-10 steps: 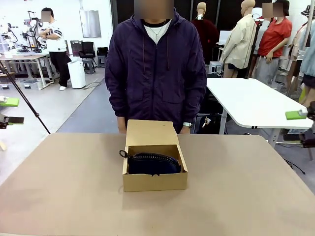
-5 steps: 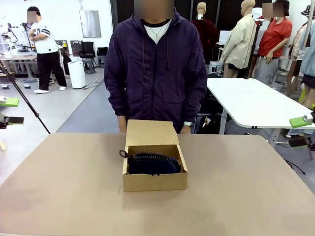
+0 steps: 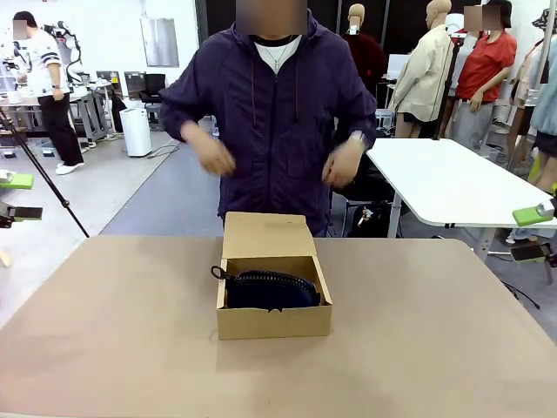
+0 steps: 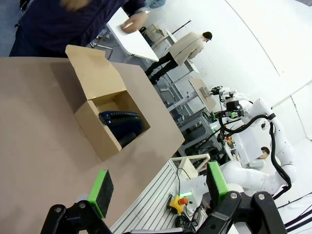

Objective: Pack the items into the box.
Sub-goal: Close the Mailer Box.

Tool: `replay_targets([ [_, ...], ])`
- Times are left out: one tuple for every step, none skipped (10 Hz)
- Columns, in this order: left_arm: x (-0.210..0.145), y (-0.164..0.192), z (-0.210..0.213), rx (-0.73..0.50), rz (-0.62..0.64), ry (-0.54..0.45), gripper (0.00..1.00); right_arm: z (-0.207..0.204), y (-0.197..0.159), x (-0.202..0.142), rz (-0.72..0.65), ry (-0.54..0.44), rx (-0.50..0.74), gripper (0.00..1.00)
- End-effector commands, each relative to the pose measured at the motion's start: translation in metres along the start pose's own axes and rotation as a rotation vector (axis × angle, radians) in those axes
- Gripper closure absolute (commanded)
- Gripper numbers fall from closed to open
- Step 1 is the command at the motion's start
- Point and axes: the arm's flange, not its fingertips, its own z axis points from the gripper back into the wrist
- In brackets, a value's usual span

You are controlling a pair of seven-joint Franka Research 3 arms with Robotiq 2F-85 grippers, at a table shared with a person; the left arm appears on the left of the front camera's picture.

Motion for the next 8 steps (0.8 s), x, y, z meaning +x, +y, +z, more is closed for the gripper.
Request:
replay_targets([
  [-0.0011,-0.0019,0.0033,-0.002,0.006,0.017,0.0,0.0049,-0.0004,0.0007,0.01,0.005,-0.001,0.0],
  [-0.0011,-0.0019,0.0033,-0.002,0.006,0.017,0.0,0.0049,-0.0004,0.0007,0.01,0.005,-0.001,0.0],
  [-0.0011,-0.0019,0.0033,-0.002,0.006,0.017,0.0,0.0049,-0.0004,0.0007,0.01,0.005,-0.001,0.0],
  [-0.0011,-0.0019,0.0033,-0.002,0.006,0.017,0.0,0.0049,-0.0004,0.0007,0.01,0.005,-0.001,0.0],
  [-0.0011,-0.0019,0.0033,-0.002,0.006,0.017,0.0,0.0049,-0.0004,0.0007,0.01,0.005,-0.001,0.0],
  [-0.0011,-0.0019,0.0033,-0.002,0.006,0.017,0.0,0.0049,-0.0004,0.0007,0.01,0.005,-0.001,0.0],
  [-0.0011,-0.0019,0.0033,-0.002,0.006,0.017,0.0,0.0049,-0.0004,0.0007,0.01,0.005,-0.001,0.0],
  [-0.0011,-0.0019,0.0033,-0.002,0.006,0.017,0.0,0.0049,-0.0004,0.0007,0.01,0.005,-0.001,0.0],
])
